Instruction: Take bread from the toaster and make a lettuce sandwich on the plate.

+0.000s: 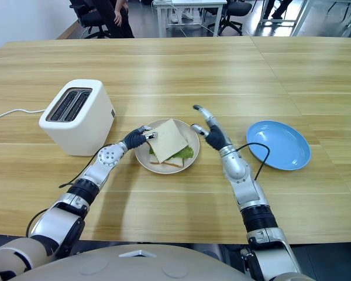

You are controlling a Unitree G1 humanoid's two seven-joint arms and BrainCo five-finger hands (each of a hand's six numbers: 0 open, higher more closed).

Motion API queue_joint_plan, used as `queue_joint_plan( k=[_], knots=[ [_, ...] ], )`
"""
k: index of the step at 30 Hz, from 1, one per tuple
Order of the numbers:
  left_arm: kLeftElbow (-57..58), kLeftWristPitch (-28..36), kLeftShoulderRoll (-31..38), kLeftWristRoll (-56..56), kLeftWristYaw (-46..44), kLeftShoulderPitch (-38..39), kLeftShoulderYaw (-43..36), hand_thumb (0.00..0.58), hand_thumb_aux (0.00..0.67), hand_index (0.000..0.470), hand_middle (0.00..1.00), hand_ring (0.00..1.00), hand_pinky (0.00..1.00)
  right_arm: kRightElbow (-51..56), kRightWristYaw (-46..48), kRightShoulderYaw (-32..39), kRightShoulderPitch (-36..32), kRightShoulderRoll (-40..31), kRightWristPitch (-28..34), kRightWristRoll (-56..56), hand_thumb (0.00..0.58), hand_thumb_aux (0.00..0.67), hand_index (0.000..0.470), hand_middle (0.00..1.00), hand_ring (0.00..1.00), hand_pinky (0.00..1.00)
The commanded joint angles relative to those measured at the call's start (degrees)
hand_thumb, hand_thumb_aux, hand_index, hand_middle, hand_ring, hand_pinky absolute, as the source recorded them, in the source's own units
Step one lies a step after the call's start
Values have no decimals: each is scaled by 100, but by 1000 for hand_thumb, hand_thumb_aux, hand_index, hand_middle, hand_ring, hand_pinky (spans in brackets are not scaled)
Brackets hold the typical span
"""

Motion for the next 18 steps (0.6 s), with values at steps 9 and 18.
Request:
queue_joint_plan(
  k=[9, 18],
  knots=[
    [1145, 375, 153, 624, 278, 15, -372, 580, 670, 460, 1000, 1000, 1000, 282, -1284, 2069, -511, -759, 210, -3753, 0, 0, 0, 0, 0, 0],
    [1051, 327, 163, 697, 317, 101, -391, 580, 670, 460, 1000, 1000, 1000, 2301, -1133, 3088, -1001, -524, 286, -4045, 0, 0, 0, 0, 0, 0]
  ],
)
